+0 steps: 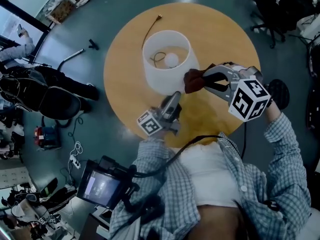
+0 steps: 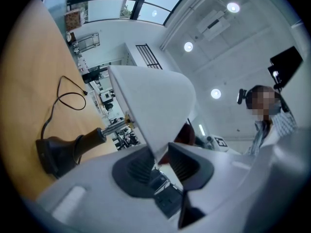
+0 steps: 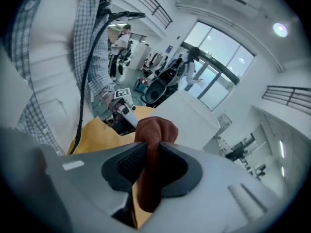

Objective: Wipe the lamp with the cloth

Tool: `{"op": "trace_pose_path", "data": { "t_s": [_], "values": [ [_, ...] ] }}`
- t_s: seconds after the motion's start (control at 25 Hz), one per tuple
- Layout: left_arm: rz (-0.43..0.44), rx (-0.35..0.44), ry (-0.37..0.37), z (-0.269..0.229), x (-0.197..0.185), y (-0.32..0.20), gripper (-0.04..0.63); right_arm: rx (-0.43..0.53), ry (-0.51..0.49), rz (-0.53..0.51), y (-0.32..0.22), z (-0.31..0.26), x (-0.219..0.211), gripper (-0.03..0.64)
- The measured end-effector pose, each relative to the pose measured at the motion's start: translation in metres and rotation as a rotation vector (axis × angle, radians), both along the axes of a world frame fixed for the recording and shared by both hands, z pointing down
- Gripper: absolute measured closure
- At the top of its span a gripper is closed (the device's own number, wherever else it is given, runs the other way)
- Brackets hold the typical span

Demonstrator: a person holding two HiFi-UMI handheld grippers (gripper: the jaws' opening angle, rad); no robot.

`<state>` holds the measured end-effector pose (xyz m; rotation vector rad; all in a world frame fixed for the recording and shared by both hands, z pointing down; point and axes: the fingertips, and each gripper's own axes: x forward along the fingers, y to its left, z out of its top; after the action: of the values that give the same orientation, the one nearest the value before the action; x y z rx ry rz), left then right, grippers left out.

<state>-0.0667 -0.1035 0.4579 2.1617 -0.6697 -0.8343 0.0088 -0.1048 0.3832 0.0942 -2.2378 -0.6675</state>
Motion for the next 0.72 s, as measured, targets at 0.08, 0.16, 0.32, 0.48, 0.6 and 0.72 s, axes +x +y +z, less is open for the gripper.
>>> {"op": "trace_pose_path", "data": {
  "t_s": [0.08, 0.16, 0.32, 0.48, 0.6, 0.72],
  "values": [
    [0.004, -0.002, 0.002, 0.003, 0.004, -0.003, 0.505, -0.069, -0.068, 0.077, -0.010, 0.020, 0.013, 0.534],
    [0.010, -0.005, 0.004, 0.003, 0.009, -0.006, 0.505, -0.168, -0.166, 0.153, -0.018, 0.037, 0.023, 0.534],
    [0.014, -0.017, 0.008, 0.001, 0.010, -0.008, 0.501, -0.335, -0.343, 0.301, -0.022, 0.063, 0.031, 0.535],
    [0.000, -0.046, -0.043, 0.009, 0.004, -0.006, 0.474, -0.451, -0.474, 0.419, -0.022, 0.084, 0.039, 0.535],
    [-0.034, -0.083, -0.106, 0.023, -0.006, -0.001, 0.474, -0.504, -0.509, 0.478, -0.021, 0.101, 0.045, 0.535],
    [-0.098, -0.128, -0.132, 0.038, -0.032, 0.008, 0.476, -0.553, -0.543, 0.517, -0.016, 0.111, 0.048, 0.535]
  ]
}}
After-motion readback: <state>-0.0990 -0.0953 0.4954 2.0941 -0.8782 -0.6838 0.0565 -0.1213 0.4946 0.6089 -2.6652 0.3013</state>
